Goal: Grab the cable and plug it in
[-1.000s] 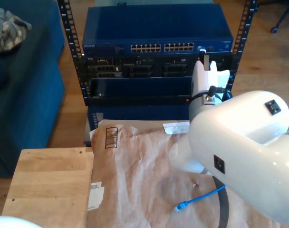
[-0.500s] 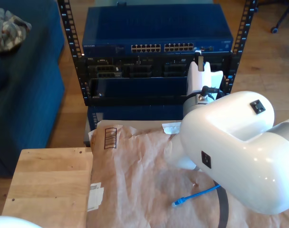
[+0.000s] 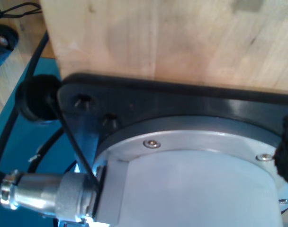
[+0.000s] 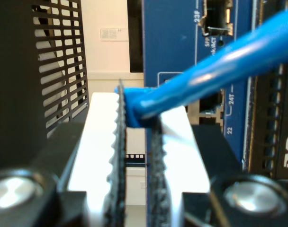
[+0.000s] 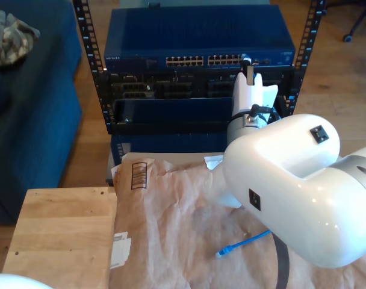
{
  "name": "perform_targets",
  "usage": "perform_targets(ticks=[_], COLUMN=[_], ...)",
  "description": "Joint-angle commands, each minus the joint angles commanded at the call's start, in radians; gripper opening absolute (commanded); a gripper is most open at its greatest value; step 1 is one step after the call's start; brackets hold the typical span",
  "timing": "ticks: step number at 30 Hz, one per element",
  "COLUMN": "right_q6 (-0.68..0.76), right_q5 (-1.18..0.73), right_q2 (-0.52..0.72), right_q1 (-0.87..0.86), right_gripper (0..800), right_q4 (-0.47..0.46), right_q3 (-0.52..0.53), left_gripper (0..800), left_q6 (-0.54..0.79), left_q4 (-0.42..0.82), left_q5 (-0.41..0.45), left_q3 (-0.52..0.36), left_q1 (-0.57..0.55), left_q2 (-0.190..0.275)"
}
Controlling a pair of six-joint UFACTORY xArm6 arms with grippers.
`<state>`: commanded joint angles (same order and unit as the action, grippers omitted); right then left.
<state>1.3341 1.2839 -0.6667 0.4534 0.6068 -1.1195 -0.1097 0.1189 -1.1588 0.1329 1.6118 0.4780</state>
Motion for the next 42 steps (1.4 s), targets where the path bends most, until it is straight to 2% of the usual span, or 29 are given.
perform_targets(ticks=[18, 42], right_q6=[0.002, 0.005], right_q5=[-0.006, -0.008], right_q2=[-0.048, -0.051], right_q1=[0.000, -0.011], right_gripper=[0, 0], right_q4=[0.000, 0.000], right_q3=[-0.061, -0.052], left_gripper=[800, 800], left_q6=[0.000, 0.000], left_q4=[0.000, 0.000], left_q5=[0.000, 0.000], left_q3=[0.000, 0.000], left_q1=[0.000, 0.000], left_q2=[0.000, 0.000])
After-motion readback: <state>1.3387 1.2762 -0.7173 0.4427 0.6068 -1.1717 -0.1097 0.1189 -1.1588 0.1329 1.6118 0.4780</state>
